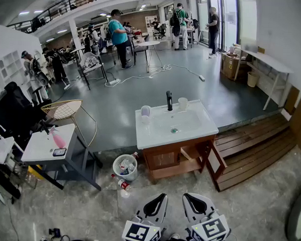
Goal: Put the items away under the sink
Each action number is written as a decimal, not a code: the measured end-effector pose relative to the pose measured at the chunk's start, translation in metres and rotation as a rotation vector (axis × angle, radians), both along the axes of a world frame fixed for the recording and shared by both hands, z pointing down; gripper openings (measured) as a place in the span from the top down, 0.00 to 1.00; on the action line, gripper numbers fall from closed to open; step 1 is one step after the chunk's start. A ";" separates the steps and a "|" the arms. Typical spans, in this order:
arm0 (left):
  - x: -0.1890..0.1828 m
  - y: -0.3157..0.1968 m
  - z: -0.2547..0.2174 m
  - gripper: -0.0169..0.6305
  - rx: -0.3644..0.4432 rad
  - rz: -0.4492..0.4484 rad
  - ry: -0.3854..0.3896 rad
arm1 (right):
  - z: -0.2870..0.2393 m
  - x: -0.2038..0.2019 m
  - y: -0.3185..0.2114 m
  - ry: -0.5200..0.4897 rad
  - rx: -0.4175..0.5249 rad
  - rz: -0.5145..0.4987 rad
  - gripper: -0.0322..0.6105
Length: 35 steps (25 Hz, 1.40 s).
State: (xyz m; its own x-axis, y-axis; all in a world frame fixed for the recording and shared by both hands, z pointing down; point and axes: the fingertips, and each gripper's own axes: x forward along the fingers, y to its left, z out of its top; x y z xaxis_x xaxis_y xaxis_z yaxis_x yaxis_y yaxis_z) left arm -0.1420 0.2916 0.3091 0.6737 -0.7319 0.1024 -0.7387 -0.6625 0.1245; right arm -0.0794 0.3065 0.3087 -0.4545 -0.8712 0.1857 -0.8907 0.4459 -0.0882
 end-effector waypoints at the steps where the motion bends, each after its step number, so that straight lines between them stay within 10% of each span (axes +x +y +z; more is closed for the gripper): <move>1: 0.001 0.000 0.001 0.95 -0.002 0.001 -0.001 | 0.000 0.001 0.000 0.001 -0.004 0.003 0.93; 21: 0.010 -0.015 0.009 0.95 -0.054 0.000 -0.025 | 0.015 0.019 -0.013 -0.004 -0.049 0.018 0.93; 35: 0.061 -0.115 0.021 0.94 -0.041 0.095 -0.017 | 0.031 0.060 -0.107 0.003 -0.087 0.065 0.93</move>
